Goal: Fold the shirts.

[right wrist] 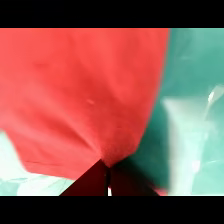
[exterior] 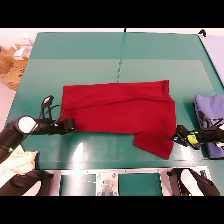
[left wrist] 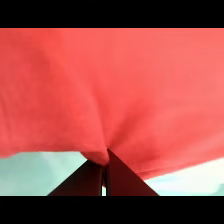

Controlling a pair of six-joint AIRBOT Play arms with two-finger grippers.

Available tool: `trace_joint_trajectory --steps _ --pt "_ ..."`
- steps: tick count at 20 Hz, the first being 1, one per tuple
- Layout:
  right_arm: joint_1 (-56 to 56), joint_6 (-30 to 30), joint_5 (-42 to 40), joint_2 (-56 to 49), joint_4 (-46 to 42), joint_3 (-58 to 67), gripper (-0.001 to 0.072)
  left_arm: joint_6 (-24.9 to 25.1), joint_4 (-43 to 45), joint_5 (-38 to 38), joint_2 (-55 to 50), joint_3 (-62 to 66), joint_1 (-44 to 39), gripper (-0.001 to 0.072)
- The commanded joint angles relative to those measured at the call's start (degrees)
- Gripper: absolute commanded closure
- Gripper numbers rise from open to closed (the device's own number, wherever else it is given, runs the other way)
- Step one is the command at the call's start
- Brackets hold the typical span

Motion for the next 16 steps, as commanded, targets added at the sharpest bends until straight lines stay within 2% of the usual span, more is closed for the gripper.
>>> trace_joint_trajectory --steps 1,5,9,16 --pt "0.1 2.5 4.2 2.9 -2.7 2.6 0.0695 -2.8 13.0 -11.3 0.0 5.0 0.0 0.0687" --pt "0.2 2.6 5.0 2.8 1.2 5.4 0.0695 -2.8 14.8 -10.8 0.0 6.4 0.0 0.0687" --pt "3.5 2.2 -1.1 0.7 8.1 11.7 0.0694 0.5 14.8 -7.8 -3.7 12.4 0.0 0.0687" --pt "12.2 2.2 -13.3 -21.5 9.8 29.7 0.0694 5.6 15.4 -5.5 -26.1 35.0 1.4 0.0686"
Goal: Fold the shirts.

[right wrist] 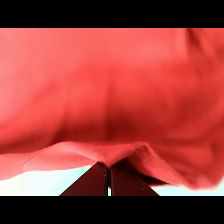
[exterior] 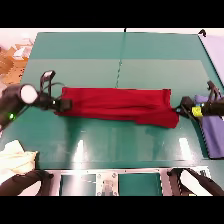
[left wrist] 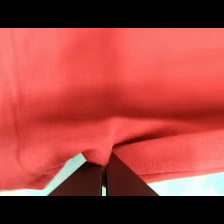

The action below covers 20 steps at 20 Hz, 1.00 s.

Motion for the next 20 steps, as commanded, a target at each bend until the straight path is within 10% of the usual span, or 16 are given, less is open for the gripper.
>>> trace_joint_trajectory --steps 1,7,8,9,10,12,15,20 --pt "3.8 0.0 -6.4 -12.2 1.0 10.1 0.0694 3.7 0.3 1.3 -12.1 11.8 0.6 0.0686" --pt "7.6 0.0 -10.7 -32.4 1.0 24.5 0.0694 3.6 0.1 3.7 -31.1 26.1 0.6 0.0683" --pt "7.6 0.0 -10.8 -34.8 1.2 25.9 0.069 3.6 0.2 4.7 -32.7 27.4 0.6 0.0488" --pt "7.5 0.0 -10.8 -36.4 1.1 27.0 0.0649 3.6 0.3 6.4 -33.4 28.5 1.1 0.0103" --pt "6.9 0.0 -10.8 -37.6 1.1 28.0 0.0615 2.9 0.5 7.5 -33.5 29.8 1.9 0.0011" --pt "4.6 -0.6 -8.9 -37.8 0.8 30.0 0.0585 1.5 1.1 5.0 -33.4 35.1 5.7 0.0007" --pt "-0.5 -9.5 2.3 -37.8 0.8 34.1 0.0119 0.0 0.9 -5.3 -33.4 44.6 13.5 0.0007" --pt "-6.2 -23.5 10.7 -38.0 0.8 32.5 0.0119 0.2 -1.6 -17.7 -33.4 49.6 20.7 0.0007"
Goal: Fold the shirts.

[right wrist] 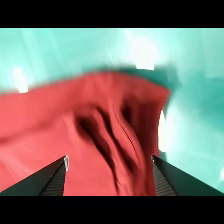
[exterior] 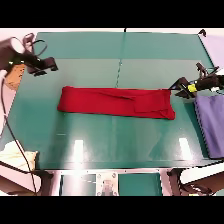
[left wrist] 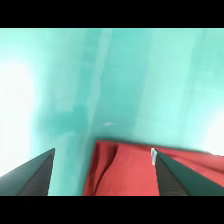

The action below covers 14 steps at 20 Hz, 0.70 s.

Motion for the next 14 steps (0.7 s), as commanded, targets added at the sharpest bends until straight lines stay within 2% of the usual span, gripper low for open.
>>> trace_joint_trajectory --steps 1,10,11,12,13,14 --pt "-3.1 -10.0 5.3 -0.8 0.0 -0.7 0.0119 -0.3 -1.1 -8.8 -0.2 3.0 3.8 0.0006" --pt "-0.3 -12.0 4.5 -12.7 5.7 -0.8 0.0119 3.3 -11.5 -9.8 -0.2 3.0 3.7 0.0008" --pt "0.6 -12.3 3.7 -13.2 6.4 -0.8 0.012 3.8 -12.0 -9.8 -0.2 3.0 3.2 0.0052" --pt "1.5 -12.3 2.8 -13.2 6.7 -0.7 0.0123 5.2 -12.0 -9.8 -0.2 3.0 2.4 0.0372" --pt "2.5 -12.3 2.4 -13.2 6.7 -0.5 0.0187 7.5 -12.0 -9.8 -0.2 3.0 1.3 0.0672" --pt "3.2 -12.3 2.4 -13.2 6.7 -0.2 0.0448 8.9 -12.0 -9.5 -0.3 3.0 -0.3 0.0686"
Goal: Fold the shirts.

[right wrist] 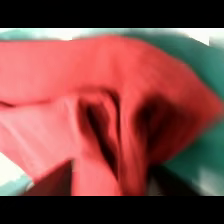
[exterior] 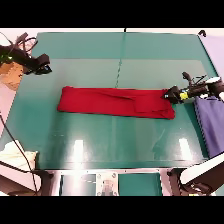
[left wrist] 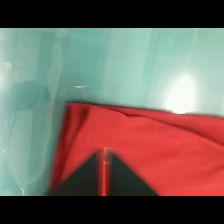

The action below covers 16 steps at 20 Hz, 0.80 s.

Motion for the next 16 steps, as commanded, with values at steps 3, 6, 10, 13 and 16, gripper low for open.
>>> trace_joint_trajectory --steps 3,6,10,13,16 --pt "2.8 0.8 0.4 -0.3 0.8 1.9 0.0695 4.2 -1.5 2.6 -0.2 -0.4 -8.3 0.0687" --pt "2.8 2.3 4.5 3.8 0.9 4.1 0.0695 4.9 -1.6 9.2 -0.5 -2.8 -16.8 0.0686" --pt "3.2 5.4 10.0 13.2 2.4 7.6 0.0695 5.7 -3.7 17.3 -5.7 -6.0 -30.2 0.0686" --pt "4.4 8.8 14.6 19.4 5.7 11.5 0.0695 7.4 -9.6 24.9 -11.6 -5.9 -39.6 0.0686" --pt "6.1 12.3 18.3 23.3 7.1 15.2 0.0695 8.6 -12.9 31.4 -15.4 -5.7 -45.1 0.0686"
